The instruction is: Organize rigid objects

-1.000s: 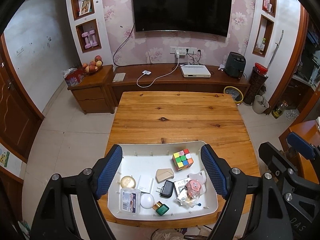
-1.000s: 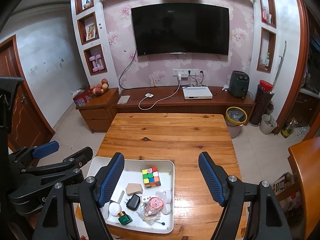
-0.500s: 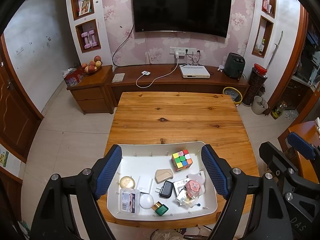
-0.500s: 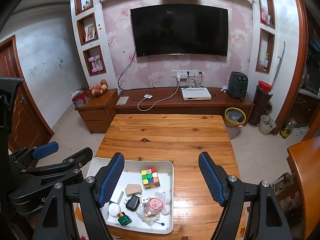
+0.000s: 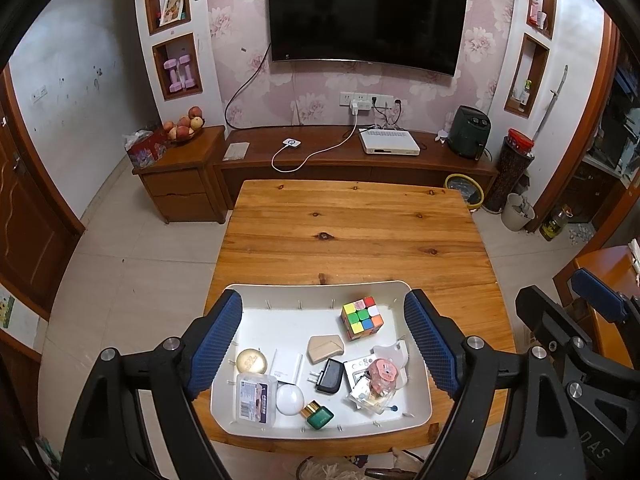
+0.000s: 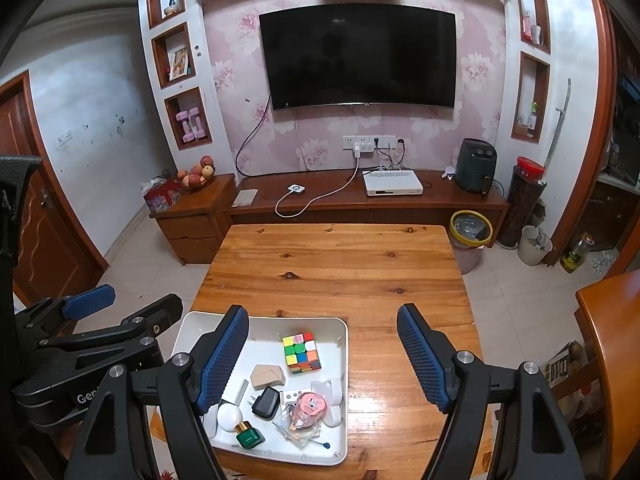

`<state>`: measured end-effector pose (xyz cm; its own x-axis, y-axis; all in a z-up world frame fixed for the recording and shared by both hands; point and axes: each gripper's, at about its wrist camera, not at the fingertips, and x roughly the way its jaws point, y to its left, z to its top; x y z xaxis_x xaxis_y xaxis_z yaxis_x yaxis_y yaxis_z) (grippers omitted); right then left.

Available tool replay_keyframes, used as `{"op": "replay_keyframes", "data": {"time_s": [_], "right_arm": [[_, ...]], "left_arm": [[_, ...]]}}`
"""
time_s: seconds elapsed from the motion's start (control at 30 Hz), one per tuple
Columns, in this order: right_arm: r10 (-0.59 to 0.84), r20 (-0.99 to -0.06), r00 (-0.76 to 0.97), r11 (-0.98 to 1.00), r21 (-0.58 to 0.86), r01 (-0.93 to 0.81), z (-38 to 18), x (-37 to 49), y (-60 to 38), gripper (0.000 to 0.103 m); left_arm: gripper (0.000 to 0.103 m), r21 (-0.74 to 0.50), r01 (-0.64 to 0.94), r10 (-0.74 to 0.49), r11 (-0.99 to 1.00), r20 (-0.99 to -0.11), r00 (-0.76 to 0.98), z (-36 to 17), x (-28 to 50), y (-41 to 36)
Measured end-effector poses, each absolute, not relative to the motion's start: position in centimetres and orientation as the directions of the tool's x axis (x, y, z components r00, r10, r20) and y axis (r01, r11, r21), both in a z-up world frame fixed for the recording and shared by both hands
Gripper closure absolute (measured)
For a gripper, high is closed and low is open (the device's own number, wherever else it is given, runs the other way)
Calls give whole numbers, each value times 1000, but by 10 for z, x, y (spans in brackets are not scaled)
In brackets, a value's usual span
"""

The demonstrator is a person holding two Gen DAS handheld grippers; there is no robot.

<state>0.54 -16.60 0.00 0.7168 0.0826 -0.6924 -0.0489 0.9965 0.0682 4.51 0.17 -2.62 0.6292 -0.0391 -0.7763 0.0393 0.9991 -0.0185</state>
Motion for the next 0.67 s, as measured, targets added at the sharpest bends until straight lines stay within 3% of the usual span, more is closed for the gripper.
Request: {"op": "replay_keyframes", "data": {"time_s": [0.67], "right_arm": [[88, -716, 692, 996, 80, -43, -13, 5, -157, 26]], "left_arm": [[18, -23, 13, -26, 1000, -801, 598, -37, 40, -16]]}}
